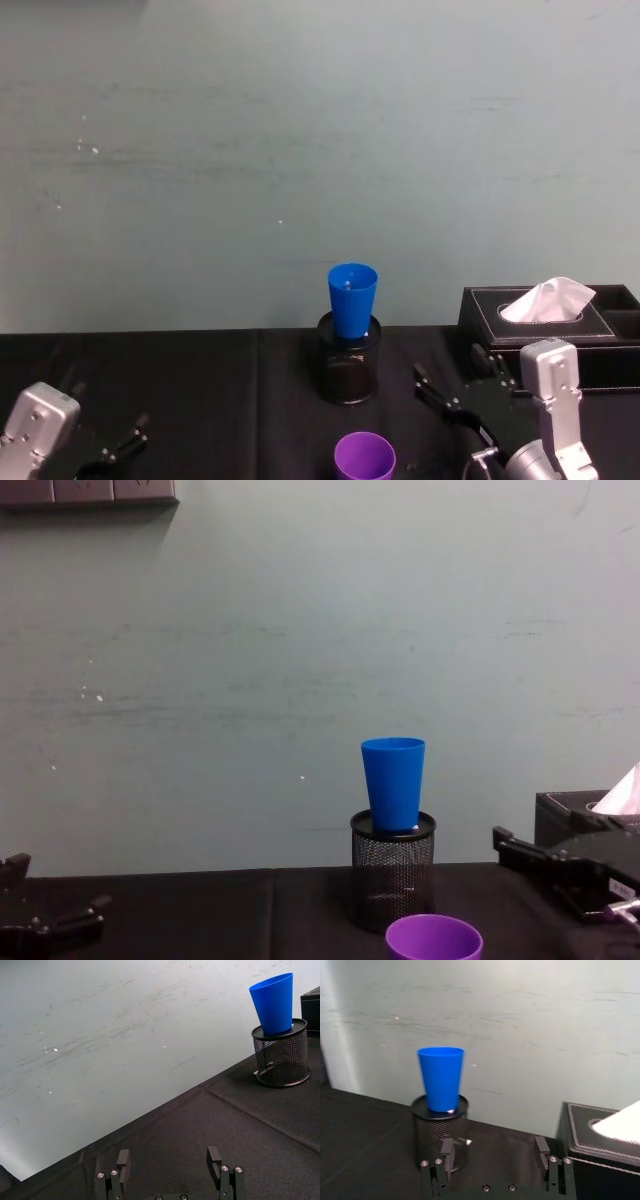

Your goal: Pick up one cup with a gripper and tap it against the other cup.

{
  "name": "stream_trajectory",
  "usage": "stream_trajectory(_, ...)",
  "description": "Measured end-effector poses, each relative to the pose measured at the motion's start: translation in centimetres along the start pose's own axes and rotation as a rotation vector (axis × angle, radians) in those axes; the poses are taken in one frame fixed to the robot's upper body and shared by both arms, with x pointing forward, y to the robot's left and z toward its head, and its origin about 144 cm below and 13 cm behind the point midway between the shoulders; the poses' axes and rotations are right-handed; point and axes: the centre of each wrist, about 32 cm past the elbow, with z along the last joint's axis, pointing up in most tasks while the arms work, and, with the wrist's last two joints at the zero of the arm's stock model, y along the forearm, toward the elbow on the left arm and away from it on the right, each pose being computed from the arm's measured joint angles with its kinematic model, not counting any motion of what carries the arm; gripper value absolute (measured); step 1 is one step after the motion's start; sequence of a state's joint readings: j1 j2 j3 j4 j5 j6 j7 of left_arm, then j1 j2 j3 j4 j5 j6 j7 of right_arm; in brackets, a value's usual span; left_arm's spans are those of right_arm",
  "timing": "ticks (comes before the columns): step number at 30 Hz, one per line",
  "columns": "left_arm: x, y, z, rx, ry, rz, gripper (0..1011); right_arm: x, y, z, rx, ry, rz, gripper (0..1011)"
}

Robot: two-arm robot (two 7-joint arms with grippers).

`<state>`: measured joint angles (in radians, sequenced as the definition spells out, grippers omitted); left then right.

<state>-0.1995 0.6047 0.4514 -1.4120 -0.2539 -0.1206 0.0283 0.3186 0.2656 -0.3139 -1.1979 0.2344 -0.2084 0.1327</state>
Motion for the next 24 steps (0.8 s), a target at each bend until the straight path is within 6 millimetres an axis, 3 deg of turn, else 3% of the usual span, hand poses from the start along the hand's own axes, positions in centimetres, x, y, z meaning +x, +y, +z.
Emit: stream_trajectory(24, 0.00, 0.00, 0.00, 0.000, 0.000, 0.000, 1000, 0.00, -0.05, -0.37, 0.001, -0.013, -0.028, 1003)
